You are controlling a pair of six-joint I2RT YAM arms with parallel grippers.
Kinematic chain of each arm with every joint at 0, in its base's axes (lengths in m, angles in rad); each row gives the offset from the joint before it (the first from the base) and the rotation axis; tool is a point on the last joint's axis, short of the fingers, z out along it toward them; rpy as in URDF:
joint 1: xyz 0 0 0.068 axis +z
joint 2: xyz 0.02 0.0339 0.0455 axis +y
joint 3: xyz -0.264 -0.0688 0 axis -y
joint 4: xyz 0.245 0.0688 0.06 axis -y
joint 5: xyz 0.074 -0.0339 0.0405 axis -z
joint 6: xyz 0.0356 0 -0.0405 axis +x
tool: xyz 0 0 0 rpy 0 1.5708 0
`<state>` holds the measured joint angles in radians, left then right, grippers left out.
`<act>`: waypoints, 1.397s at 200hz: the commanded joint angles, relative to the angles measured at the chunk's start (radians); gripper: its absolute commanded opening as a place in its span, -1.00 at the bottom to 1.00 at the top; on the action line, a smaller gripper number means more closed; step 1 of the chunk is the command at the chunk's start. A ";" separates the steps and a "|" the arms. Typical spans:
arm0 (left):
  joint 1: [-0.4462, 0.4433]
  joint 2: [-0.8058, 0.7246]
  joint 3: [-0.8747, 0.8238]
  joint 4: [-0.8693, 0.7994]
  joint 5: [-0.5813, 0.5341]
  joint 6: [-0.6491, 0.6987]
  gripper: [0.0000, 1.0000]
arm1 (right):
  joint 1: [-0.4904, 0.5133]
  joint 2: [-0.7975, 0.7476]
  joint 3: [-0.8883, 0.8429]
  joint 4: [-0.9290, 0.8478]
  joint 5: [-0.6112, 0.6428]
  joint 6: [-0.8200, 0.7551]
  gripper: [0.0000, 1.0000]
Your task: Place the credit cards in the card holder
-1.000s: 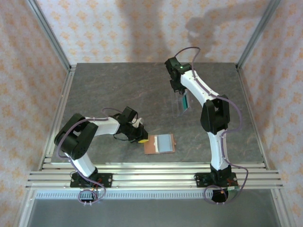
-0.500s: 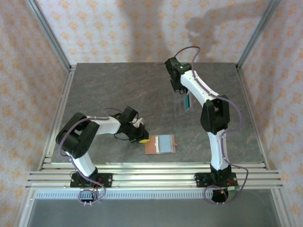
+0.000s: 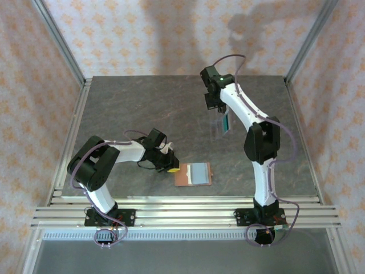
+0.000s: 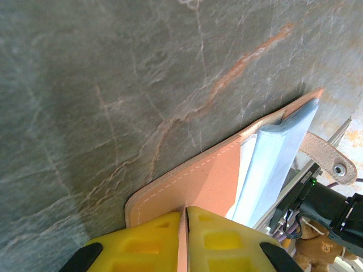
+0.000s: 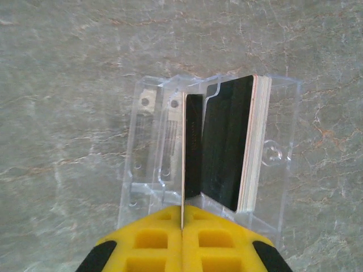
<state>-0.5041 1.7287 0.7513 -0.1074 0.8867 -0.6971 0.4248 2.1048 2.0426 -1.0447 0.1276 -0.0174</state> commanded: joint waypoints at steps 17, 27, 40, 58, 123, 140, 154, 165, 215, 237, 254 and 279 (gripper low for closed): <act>-0.020 0.052 -0.022 -0.016 -0.040 0.011 -0.72 | -0.004 -0.189 -0.079 0.012 -0.085 0.058 -1.00; -0.021 0.054 -0.021 -0.014 -0.038 0.010 -0.72 | -0.004 -0.221 -0.105 0.021 -0.091 0.061 -1.00; -0.020 0.054 -0.020 -0.010 -0.037 0.008 -0.72 | -0.004 -0.255 -0.133 0.028 -0.088 0.061 -1.00; -0.022 0.060 -0.017 -0.003 -0.036 0.007 -0.72 | -0.009 -0.292 -0.177 0.047 -0.049 0.049 -1.00; -0.021 0.065 -0.020 0.020 -0.031 -0.008 -0.72 | -0.039 -0.330 -0.228 0.070 -0.080 0.043 -1.00; -0.021 0.065 -0.018 0.020 -0.029 -0.008 -0.72 | -0.038 -0.346 -0.245 0.081 -0.112 0.045 -1.00; -0.022 0.063 -0.017 0.020 -0.028 -0.008 -0.72 | -0.037 -0.365 -0.263 0.088 -0.137 0.050 -1.00; -0.021 0.057 -0.017 0.023 -0.028 -0.012 -0.72 | -0.038 -0.389 -0.290 0.101 -0.164 0.051 -1.00; -0.021 0.010 0.000 0.062 -0.006 -0.056 -0.61 | -0.038 -0.574 -0.477 0.193 -0.355 0.099 -1.00; -0.022 -0.016 0.005 0.075 0.004 -0.078 -0.58 | -0.030 -0.669 -0.586 0.228 -0.443 0.138 -1.00; -0.022 -0.044 0.013 0.067 0.009 -0.084 -0.51 | -0.026 -0.746 -0.685 0.268 -0.524 0.165 -1.00; -0.021 -0.113 0.040 0.037 0.005 -0.088 -0.32 | -0.024 -0.851 -0.815 0.321 -0.634 0.220 -1.00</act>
<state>-0.5175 1.6939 0.7517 -0.0502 0.9077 -0.7723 0.3923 1.3361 1.3201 -0.7986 -0.3637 0.1284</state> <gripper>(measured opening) 0.314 0.041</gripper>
